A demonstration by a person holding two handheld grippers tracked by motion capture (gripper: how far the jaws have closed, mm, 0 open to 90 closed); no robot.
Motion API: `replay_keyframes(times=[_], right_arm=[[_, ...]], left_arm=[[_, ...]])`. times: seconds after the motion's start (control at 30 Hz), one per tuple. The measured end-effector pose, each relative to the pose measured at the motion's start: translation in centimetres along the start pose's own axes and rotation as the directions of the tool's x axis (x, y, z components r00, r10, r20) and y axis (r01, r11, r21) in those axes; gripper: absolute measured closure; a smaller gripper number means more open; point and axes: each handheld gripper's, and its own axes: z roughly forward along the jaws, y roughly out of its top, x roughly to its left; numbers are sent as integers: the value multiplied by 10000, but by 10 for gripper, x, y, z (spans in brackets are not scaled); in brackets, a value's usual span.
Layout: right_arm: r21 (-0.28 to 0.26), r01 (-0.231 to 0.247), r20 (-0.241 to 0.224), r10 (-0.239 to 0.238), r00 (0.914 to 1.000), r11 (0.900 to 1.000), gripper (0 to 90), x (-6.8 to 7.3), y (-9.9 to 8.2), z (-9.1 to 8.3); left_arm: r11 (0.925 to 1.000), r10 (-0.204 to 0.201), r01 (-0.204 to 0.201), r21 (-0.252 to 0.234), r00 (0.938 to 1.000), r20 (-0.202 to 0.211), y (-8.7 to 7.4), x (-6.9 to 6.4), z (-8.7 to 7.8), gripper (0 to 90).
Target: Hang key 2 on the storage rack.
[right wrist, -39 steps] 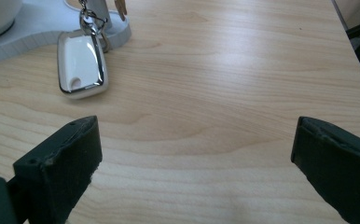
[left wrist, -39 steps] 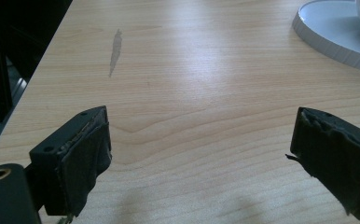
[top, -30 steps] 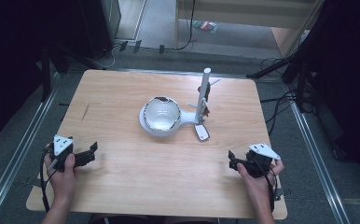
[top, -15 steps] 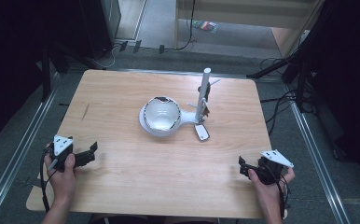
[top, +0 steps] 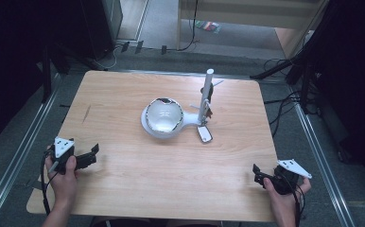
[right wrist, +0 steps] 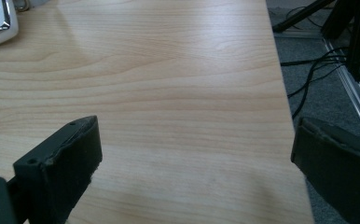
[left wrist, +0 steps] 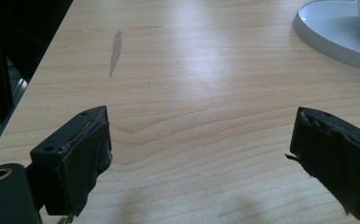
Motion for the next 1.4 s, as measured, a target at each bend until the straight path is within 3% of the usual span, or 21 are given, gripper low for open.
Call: replay_keyframes(times=[0.23, 0.93, 1.4], right_arm=[[-264, -334, -313, 326, 9990, 9991, 54, -9, -3, -4], [22, -415, 349, 414, 9985, 9991, 120, -4, -2, 4], [125, -383, 381, 378, 9986, 9992, 124, -4, -2, 5]], left_arm=[[9999, 134, -134, 56, 9999, -31, 0, -1, 0, 62], [9998, 56, -56, 201, 10000, 2, 1, -1, 2, 63], [9998, 30, -30, 221, 10000, 12, 1, 0, 2, 63]])
